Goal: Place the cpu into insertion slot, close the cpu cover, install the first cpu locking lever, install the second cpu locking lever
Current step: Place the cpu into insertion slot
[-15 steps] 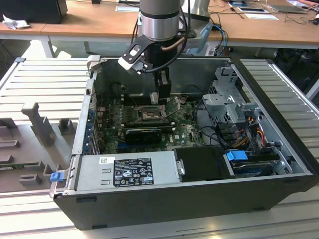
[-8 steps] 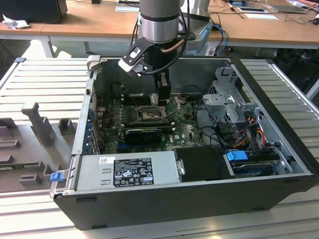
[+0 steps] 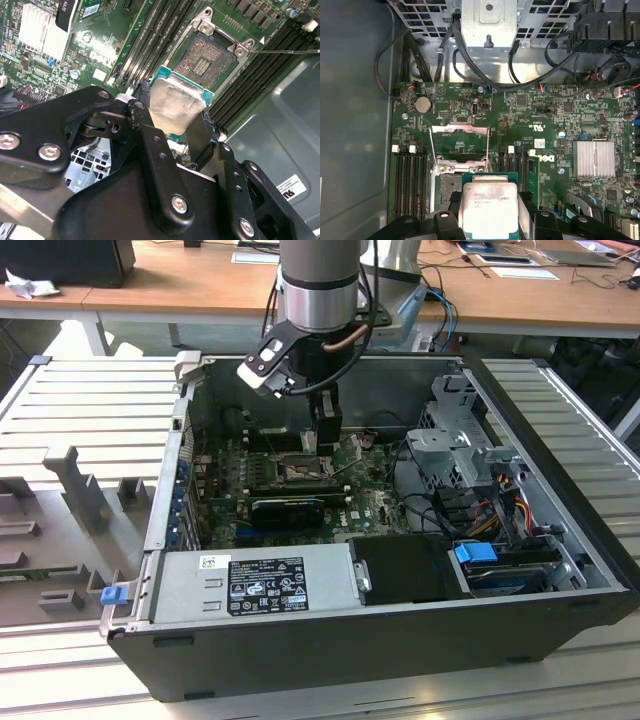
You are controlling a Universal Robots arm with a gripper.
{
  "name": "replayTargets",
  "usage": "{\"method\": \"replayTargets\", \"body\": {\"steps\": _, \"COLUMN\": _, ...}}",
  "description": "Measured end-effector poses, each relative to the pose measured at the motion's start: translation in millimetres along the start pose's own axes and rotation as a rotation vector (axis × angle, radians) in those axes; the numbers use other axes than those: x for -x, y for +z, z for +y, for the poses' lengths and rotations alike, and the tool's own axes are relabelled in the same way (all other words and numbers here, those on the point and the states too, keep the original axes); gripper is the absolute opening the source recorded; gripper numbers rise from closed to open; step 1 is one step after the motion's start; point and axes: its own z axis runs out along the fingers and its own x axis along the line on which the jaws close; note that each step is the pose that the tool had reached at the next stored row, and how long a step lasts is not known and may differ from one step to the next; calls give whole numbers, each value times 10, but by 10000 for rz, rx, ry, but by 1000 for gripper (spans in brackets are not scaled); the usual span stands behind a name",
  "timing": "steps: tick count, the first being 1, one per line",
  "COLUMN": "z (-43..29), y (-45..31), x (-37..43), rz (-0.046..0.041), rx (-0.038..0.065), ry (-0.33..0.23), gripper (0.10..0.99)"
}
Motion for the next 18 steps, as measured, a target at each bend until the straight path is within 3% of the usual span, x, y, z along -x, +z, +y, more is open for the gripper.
{"method": "replayTargets", "body": {"steps": 4, "z": -2, "y": 25, "x": 1, "rz": 0, "rx": 1, "ry": 4, "gripper": 529}}
{"method": "replayTargets", "body": {"steps": 7, "z": -12, "y": 91, "x": -10, "rz": -5, "rx": 1, "ry": 47, "gripper": 529}}
{"method": "replayTargets", "body": {"steps": 10, "z": -62, "y": 118, "x": -11, "rz": -11, "rx": 3, "ry": 132, "gripper": 529}}
{"method": "replayTargets", "body": {"steps": 18, "z": -67, "y": 178, "x": -10, "rz": 5, "rx": 3, "ry": 132, "gripper": 529}}
